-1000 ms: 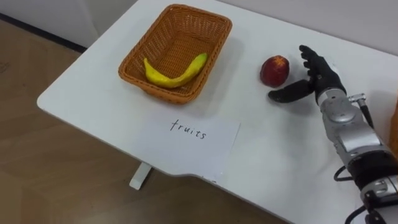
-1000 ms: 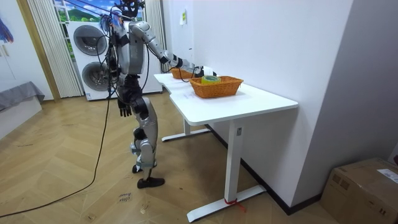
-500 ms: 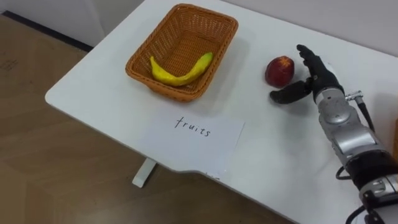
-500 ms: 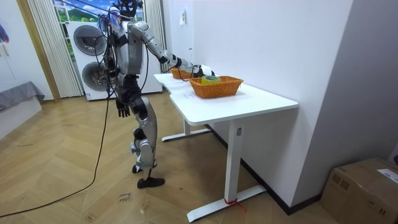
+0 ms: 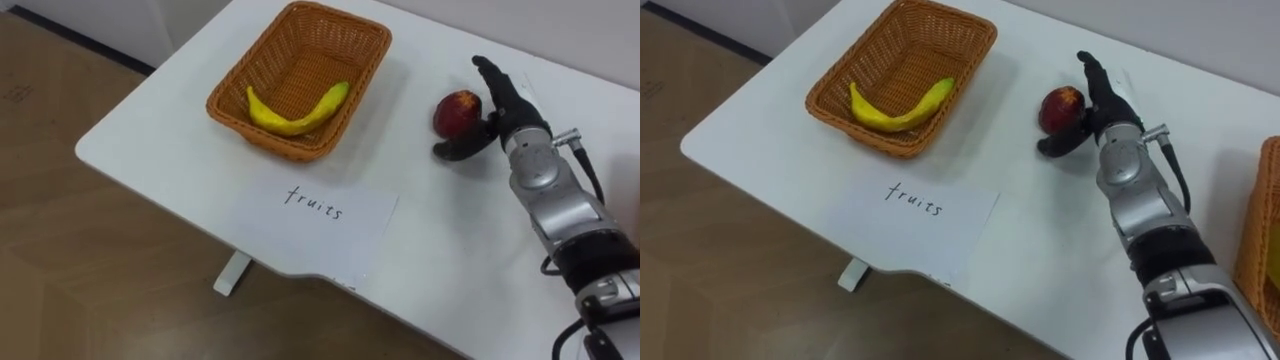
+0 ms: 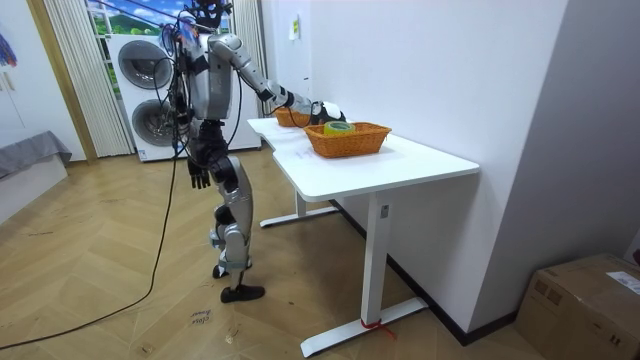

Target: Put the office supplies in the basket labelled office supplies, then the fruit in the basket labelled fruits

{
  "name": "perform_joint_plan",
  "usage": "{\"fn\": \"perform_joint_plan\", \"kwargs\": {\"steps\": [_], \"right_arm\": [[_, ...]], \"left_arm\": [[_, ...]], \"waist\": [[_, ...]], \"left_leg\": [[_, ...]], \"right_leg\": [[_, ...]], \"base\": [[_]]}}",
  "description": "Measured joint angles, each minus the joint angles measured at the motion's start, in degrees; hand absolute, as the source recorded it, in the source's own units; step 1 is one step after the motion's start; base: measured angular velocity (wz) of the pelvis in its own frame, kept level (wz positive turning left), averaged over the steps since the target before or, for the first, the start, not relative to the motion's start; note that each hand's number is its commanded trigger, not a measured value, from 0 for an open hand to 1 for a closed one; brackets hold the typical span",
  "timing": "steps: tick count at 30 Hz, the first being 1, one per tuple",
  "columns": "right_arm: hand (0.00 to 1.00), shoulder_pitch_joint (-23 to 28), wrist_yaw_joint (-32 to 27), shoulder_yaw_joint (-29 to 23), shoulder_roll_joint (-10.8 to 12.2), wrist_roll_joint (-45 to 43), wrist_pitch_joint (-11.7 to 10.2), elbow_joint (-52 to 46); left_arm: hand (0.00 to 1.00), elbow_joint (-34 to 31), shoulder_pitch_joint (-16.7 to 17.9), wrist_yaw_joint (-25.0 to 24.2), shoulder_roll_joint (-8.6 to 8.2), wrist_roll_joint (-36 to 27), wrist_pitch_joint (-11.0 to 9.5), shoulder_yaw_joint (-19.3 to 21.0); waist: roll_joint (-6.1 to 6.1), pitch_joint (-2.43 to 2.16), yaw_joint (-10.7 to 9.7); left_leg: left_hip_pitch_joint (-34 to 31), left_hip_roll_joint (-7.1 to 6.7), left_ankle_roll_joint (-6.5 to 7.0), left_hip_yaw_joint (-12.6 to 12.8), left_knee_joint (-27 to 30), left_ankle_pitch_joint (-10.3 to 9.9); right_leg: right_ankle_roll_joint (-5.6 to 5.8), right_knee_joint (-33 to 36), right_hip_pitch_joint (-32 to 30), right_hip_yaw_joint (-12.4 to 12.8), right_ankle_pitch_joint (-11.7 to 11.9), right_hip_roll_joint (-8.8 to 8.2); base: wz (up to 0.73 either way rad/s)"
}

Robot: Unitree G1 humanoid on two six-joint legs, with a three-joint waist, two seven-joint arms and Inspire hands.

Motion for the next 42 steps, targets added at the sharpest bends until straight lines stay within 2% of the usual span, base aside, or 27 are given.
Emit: {"fn": "perform_joint_plan", "kwargs": {"steps": [15,22,29,42], "right_arm": [[0.0,-1.5,-0.2,0.0,0.0,2.2,0.0,3.4],[0.0,-1.9,-0.5,-0.5,-0.1,13.7,0.0,6.8],[0.0,-1.9,-1.0,-1.3,-0.1,22.7,-1.8,6.9],[0.0,-1.9,-1.0,-3.0,0.0,23.9,-4.1,6.5]], "left_arm": [[0.0,1.3,-0.1,0.1,-0.04,-1.2,0.1,-0.1],[0.0,1.1,-0.1,0.2,-0.04,-2.2,0.1,-0.2],[0.0,0.6,0.0,-0.2,-0.1,-2.2,0.1,-1.5],[0.0,0.0,0.1,0.0,-0.38,-2.2,-0.1,-1.4]], "waist": [[0.11,-0.01,0.5],[0.28,0.06,0.6],[0.74,0.0,0.2],[2.42,-0.24,-0.3]], "left_leg": [[0.1,0.03,-0.01,-0.1,0.1,0.0],[0.0,0.02,-0.12,-0.5,0.3,0.1],[-0.6,-0.09,-0.13,-0.8,0.4,0.1],[-0.9,-0.14,-0.09,-0.8,0.5,0.1]], "right_leg": [[-0.11,0.1,0.1,0.1,0.1,0.07],[-0.12,0.5,0.1,0.1,0.1,0.01],[-0.12,0.2,0.1,-0.4,0.1,-0.07],[-0.08,-0.4,0.1,-0.6,0.1,-0.14]], "base": [[0.0],[0.0],[0.03],[0.0]]}}
